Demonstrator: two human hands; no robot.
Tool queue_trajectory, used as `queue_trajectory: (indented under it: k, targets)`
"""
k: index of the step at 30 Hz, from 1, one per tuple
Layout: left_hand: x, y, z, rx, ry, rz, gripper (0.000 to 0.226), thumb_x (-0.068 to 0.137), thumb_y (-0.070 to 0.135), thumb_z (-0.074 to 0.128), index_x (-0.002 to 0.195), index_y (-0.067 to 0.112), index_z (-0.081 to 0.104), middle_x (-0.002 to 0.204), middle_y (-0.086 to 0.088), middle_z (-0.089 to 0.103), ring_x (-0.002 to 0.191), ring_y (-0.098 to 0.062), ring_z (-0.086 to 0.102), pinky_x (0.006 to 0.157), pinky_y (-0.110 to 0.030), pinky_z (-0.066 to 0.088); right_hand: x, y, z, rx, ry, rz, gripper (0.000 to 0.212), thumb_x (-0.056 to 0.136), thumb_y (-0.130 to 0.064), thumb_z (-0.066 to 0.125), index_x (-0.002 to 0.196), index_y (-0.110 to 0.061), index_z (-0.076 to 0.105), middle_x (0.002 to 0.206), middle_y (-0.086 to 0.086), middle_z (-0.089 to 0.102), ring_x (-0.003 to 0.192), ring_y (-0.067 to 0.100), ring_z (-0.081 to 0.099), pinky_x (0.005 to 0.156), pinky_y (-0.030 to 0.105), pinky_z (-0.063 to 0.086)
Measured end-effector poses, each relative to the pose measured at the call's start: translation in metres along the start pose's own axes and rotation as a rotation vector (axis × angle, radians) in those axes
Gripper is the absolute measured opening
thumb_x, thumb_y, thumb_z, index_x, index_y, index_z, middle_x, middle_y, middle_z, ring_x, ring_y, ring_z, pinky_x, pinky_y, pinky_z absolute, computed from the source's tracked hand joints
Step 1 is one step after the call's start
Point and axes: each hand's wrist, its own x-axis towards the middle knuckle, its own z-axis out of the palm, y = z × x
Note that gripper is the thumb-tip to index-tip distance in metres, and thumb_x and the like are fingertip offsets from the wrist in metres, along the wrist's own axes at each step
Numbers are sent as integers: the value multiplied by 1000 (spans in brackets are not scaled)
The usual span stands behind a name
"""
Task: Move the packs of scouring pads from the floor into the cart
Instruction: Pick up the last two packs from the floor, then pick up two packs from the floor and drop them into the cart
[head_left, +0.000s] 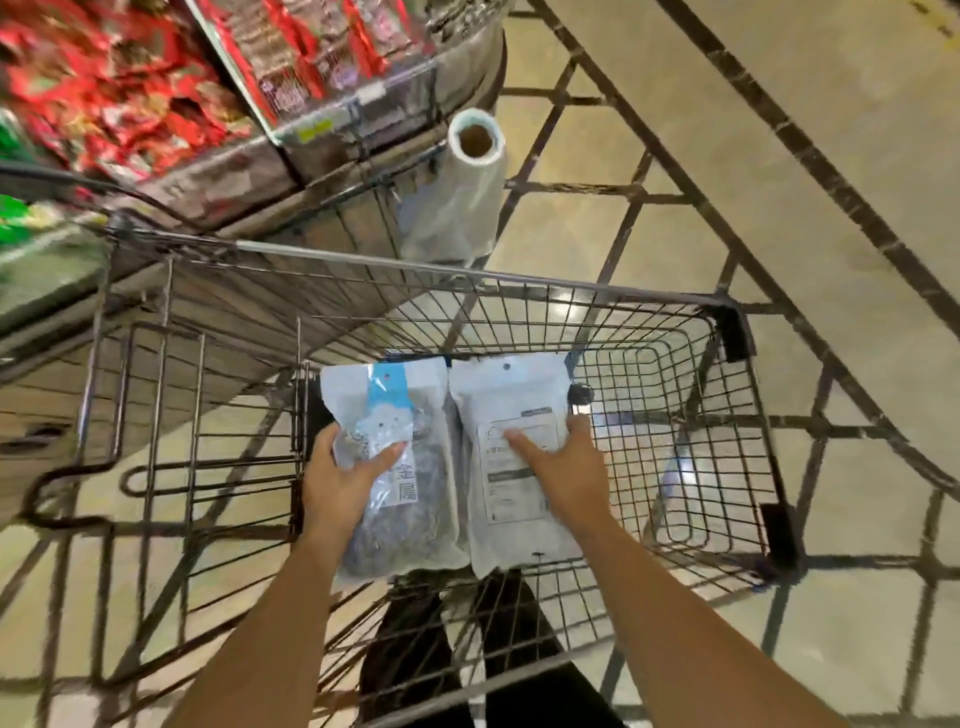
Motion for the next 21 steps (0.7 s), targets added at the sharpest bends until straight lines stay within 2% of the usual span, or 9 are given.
queue_trajectory:
  k: [2,4,5,8,11,12,15,18,21]
  targets:
    - [3,-1,8,-3,-19,-5,54,80,20,88,118,33,53,102,19,61,90,0,60,70,-22,49,6,-5,3,-46,-15,30,72,76,-69,76,123,-25,44,101,-8,69,90,21,70,80,40,60]
    - [9,-5,14,39,-30,16,47,81,19,86,109,37,52,99,21,59,90,2,58,66,-19,44,10,-7,6,-64,-21,47,71,74,-72,77,120,-30,41,100,-9,68,89,20,70,81,41,60]
    - [13,-7,15,46,-28,10,46,81,21,87,109,37,55,100,18,62,91,-1,62,66,-20,46,11,-6,8,-62,-26,56,76,69,-76,76,119,-31,42,101,-9,70,90,21,71,82,44,61]
    - [22,-17,14,85,-32,-26,58,78,25,89,126,27,56,112,5,70,99,-15,70,71,-27,55,17,3,15,-68,-24,74,100,51,-93,65,125,-28,45,107,-5,72,94,25,73,82,50,62]
    - [22,-23,16,129,-24,-36,59,79,26,88,129,23,55,118,0,69,105,-23,69,85,-39,58,18,5,19,-88,-38,86,107,47,-96,61,126,-26,43,109,-1,71,96,27,72,84,51,60]
    - [18,-20,18,144,-8,-35,62,81,27,87,132,21,53,120,2,67,106,-22,66,88,-38,55,17,5,20,-96,-42,92,107,48,-95,62,127,-27,43,110,-1,71,97,28,72,84,52,60]
    - [11,-14,26,261,55,-12,63,85,34,83,135,19,47,117,2,62,103,-23,61,84,-34,46,13,-4,19,-133,-52,104,98,60,-89,66,131,-26,40,114,1,70,100,30,71,86,52,59]
    - [5,-10,30,407,98,-3,71,86,46,77,139,19,40,127,-13,62,114,-38,61,88,-44,51,9,-12,19,-172,-32,126,91,75,-78,69,137,-20,36,126,7,62,110,34,66,91,49,56]
    - [0,-6,30,562,152,4,74,91,47,70,146,10,35,138,-22,53,126,-43,52,101,-52,45,5,-11,19,-253,-18,169,96,81,-80,61,146,-17,27,141,15,42,122,42,57,93,52,49]
